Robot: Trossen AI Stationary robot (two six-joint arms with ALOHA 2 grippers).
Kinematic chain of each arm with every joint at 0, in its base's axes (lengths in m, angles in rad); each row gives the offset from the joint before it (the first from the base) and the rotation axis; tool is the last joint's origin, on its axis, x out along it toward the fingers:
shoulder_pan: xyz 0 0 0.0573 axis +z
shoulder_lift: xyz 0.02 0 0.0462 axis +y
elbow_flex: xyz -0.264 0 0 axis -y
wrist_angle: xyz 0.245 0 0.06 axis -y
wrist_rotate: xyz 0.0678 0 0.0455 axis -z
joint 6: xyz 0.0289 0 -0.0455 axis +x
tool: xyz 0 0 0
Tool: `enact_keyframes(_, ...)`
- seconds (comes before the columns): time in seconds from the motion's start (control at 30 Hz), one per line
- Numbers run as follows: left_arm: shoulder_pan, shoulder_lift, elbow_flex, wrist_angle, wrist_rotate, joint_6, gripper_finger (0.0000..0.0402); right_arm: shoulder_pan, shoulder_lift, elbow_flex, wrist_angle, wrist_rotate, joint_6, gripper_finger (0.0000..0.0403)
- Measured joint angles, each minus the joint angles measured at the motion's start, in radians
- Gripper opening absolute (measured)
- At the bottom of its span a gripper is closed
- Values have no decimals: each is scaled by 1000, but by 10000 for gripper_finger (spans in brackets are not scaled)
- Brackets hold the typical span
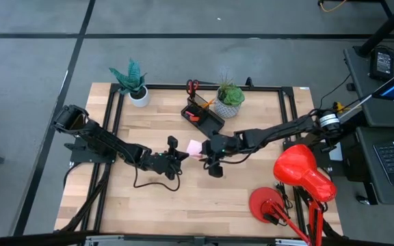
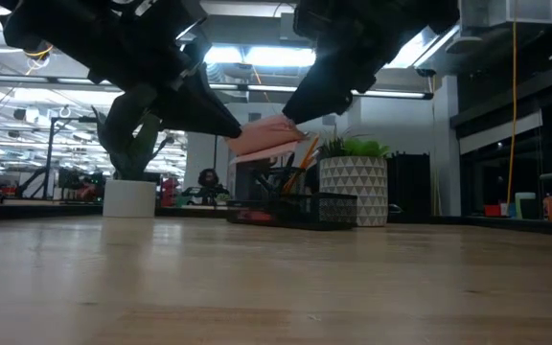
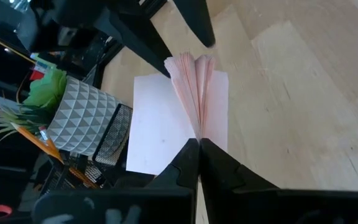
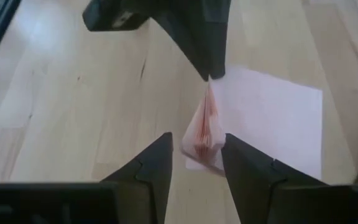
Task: Pick and place office supplies into organizer
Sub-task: Put the pink sticky notes into the black desk organizer
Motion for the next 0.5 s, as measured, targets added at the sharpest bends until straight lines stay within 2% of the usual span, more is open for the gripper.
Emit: enact_keyframes(0.5, 0, 0, 0, 26, 4, 20, 2, -4, 26, 0, 27, 3, -73, 140)
